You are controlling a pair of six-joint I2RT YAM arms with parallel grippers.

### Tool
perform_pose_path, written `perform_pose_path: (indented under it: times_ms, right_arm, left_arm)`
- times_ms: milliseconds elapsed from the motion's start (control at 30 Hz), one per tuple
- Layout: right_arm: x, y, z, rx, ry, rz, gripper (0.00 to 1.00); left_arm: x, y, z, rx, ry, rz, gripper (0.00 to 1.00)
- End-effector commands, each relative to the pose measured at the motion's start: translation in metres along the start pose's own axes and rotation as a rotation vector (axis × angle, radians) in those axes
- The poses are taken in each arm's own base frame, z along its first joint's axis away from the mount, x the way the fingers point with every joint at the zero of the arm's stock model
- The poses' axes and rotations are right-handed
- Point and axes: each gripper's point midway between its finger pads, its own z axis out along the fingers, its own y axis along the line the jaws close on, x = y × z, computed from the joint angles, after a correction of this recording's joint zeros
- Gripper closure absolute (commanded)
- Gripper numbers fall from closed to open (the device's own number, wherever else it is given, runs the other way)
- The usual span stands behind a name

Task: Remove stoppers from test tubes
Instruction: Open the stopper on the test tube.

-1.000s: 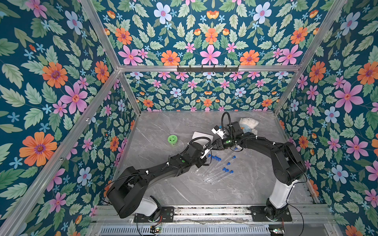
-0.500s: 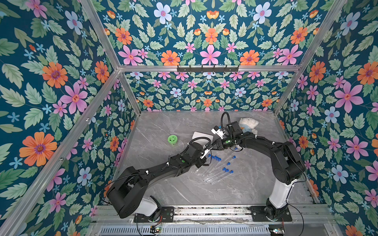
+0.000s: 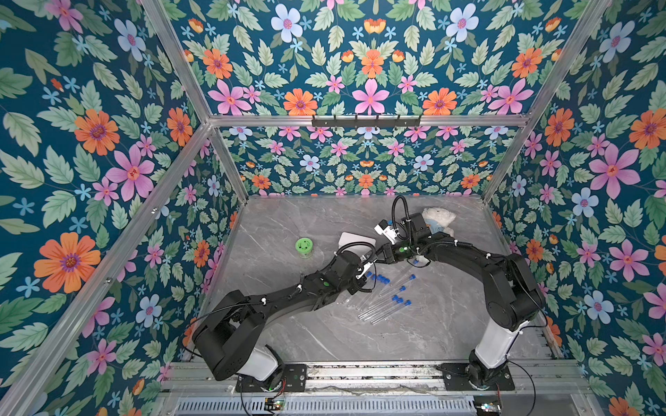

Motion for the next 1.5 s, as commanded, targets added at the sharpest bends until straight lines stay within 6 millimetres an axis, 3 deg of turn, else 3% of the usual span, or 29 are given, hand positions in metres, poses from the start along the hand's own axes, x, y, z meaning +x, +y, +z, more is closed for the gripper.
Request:
perform_pose_path:
  times_ms: [0, 533, 1067, 1200, 1367, 1467]
  right_arm:
    - [-0.004, 0.004, -0.006, -0.005, -0.016, -0.027, 1.0]
    - [-0.003, -0.011, -0.012, 0.104, -0.016, -0.042, 1.0]
    - [-0.009, -0.002, -0.022, 0.06, -0.063, -0.038, 1.0]
    - [-0.002, -0.024, -0.021, 0.159, -0.031, -0.012, 1.0]
    - [0.01, -0.054, -0.02, 0.292, 0.027, 0.013, 1.0]
    - [0.014, -0.066, -0.021, 0.35, 0.04, 0.021, 1.0]
  left_arm:
    - [0.025, 0.011, 0.0, -0.067, 0.106, 0.01, 1.0]
    - [0.027, 0.02, -0.007, -0.122, 0.161, 0.031, 1.0]
    - [0.033, 0.022, -0.007, -0.148, 0.184, 0.033, 1.0]
    - [0.035, 0.028, -0.007, -0.177, 0.19, 0.019, 1.0]
    - [0.055, 0.036, -0.001, -0.197, 0.266, -0.04, 1.0]
    - [0.057, 0.041, -0.001, -0.176, 0.253, -0.107, 1.0]
